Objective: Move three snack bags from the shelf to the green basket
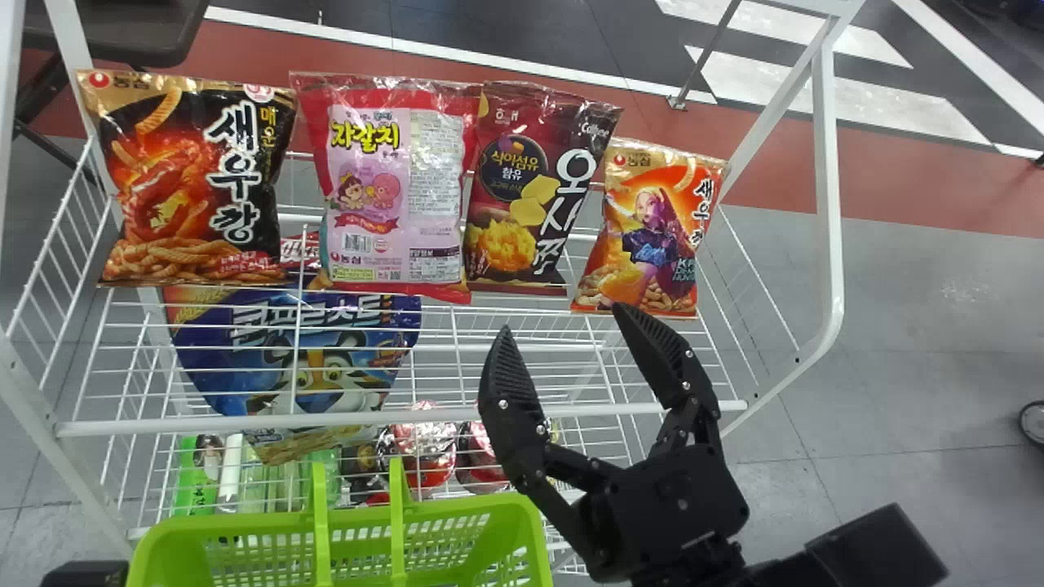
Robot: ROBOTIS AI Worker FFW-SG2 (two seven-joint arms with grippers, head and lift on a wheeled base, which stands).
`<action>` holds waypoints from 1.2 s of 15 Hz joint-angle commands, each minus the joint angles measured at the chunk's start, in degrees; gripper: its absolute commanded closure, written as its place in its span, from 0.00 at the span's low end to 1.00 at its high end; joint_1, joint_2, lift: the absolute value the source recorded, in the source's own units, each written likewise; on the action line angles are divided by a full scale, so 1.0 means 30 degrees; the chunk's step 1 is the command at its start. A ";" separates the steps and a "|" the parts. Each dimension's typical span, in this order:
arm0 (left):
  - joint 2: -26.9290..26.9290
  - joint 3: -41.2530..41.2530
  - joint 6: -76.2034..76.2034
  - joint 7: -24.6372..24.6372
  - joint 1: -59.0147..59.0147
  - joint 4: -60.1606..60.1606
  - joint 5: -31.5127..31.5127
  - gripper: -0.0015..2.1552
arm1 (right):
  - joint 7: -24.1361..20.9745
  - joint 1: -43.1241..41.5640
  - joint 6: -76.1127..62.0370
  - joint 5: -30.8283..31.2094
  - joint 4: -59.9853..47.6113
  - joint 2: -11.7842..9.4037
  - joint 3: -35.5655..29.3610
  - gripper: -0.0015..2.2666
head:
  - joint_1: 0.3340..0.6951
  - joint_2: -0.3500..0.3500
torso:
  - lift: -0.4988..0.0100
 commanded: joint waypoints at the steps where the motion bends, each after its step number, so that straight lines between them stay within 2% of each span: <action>1: -0.0031 0.0008 -0.0070 -0.0002 0.0086 -0.0067 0.0032 0.79 | 0.0001 -0.0004 0.0000 -0.0010 0.0003 -0.0041 -0.0003 0.06 | 1.00 0.00 | 0.89; 13: -0.0031 0.0008 -0.0128 -0.0090 0.0262 -0.0155 0.0032 0.79 | 0.0001 -0.0297 -0.0469 -0.0127 0.0531 -0.0099 -0.0003 0.06 | 1.00 0.00 | 0.89; 18: -0.0031 -0.0139 -0.0128 -0.0090 0.0321 -0.0213 0.0003 0.79 | 0.0177 -0.3373 0.0586 0.0078 0.2611 0.0047 0.0759 0.05 | 1.00 0.00 | 0.89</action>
